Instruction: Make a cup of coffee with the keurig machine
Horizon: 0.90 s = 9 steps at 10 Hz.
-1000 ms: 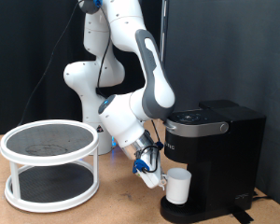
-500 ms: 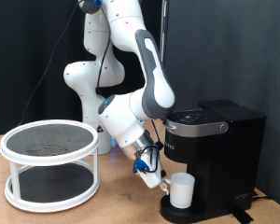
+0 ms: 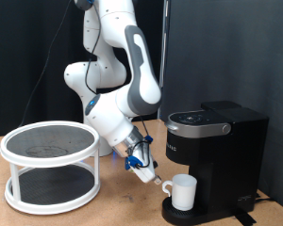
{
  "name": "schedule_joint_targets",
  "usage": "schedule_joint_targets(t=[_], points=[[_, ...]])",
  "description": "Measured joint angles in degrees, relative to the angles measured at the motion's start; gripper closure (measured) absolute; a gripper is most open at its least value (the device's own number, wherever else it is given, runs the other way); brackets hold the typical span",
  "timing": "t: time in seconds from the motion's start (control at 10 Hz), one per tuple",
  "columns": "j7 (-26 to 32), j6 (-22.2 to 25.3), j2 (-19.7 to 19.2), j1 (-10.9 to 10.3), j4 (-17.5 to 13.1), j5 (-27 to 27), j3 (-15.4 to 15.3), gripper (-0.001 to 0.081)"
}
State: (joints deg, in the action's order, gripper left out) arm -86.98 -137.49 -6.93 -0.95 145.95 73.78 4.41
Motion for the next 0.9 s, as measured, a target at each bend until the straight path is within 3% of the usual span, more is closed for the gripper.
schedule_joint_targets(t=[0.2,0.4,0.6,0.9], points=[[-0.16,3.86,3.38,1.68,2.29,-3.86,1.52,0.0072],[-0.15,5.14,3.41,1.67,2.65,-4.93,1.38,0.0072],[0.07,12.89,5.98,1.87,4.19,-8.36,1.67,0.0072],[0.64,24.85,11.26,3.02,5.73,-9.16,3.03,0.0072]])
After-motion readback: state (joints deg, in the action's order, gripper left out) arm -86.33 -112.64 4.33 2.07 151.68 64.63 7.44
